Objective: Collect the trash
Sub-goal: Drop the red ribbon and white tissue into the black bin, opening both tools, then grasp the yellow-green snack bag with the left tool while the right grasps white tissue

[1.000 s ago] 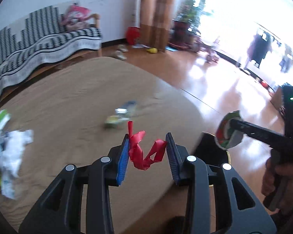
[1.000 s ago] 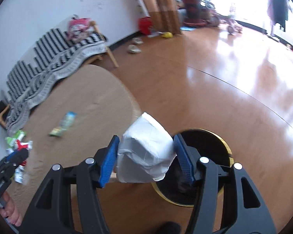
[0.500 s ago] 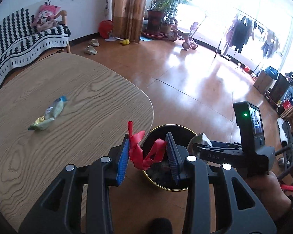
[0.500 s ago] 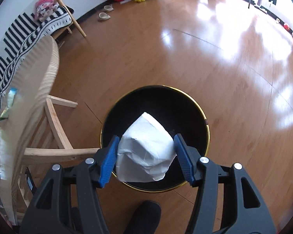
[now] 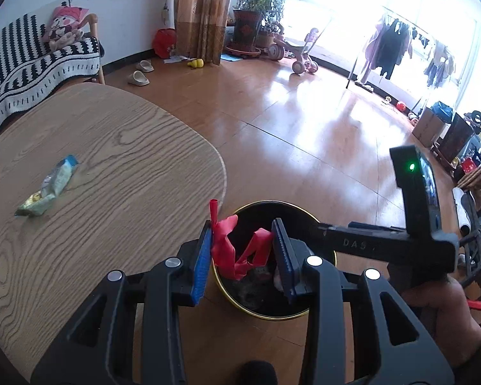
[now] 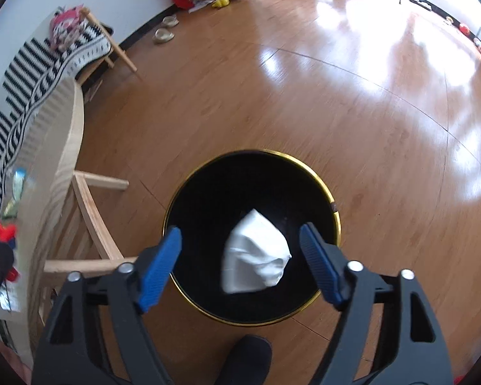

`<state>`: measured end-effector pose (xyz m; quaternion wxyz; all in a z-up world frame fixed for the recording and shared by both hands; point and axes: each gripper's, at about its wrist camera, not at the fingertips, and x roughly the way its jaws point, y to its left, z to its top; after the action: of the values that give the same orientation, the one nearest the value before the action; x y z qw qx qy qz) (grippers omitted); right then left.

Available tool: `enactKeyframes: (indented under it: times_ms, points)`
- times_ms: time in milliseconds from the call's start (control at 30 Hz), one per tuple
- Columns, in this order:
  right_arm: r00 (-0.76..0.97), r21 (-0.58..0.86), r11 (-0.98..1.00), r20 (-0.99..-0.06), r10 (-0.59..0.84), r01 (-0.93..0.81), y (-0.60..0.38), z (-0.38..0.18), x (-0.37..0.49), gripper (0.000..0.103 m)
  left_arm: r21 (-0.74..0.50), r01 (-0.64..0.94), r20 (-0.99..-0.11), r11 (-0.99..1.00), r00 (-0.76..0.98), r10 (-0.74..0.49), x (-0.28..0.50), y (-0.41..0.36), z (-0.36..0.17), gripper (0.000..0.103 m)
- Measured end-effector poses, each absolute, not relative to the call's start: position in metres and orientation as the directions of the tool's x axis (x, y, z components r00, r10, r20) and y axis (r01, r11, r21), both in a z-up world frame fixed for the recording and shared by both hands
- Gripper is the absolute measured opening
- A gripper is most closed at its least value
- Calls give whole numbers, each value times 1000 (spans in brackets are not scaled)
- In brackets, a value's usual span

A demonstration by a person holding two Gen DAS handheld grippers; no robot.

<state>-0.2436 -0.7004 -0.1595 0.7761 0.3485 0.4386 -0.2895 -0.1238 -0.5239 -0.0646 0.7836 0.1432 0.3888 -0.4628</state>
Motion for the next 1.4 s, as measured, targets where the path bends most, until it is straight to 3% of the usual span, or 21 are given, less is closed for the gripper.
enactKeyframes:
  times_ms: [333,533,600,733,800,1100,1400]
  points:
    - [462,346,418,-861,-214,840,-736,-146,-288,86,-164,875,-772,455,173,-612,-149,-582,-100,38]
    - [446,337,369,-854,-269,866,-745,-140,-305,86,-173,880,-775,442,155,-612,-158,-607,-118,57]
    - [457,350,361,-847,-273,864,-746,-138,-309,86,-162,882,-776,442,162,-609,-160,-610,-120,69]
    - [462,355,362,-844,-273,862,-744,-136,-310,86,-163,882,-773,443,165,-613,-158,-606,-118,76]
    - [469,364,362,-842,-267,858,-743,-135,-309,86,-161,880,-765,447,175,-620,-154,-599,-115,81]
    - [501,350,468,-829,-250,812,-705,-107,-260,86,-169,853,-719,494,237,-654,-131,-533,-65,89]
    - [596,366,650,-785,-170,666,-606,-59,-150,86,-138,724,-696,676,414,-586,-69,-401,-19,91]
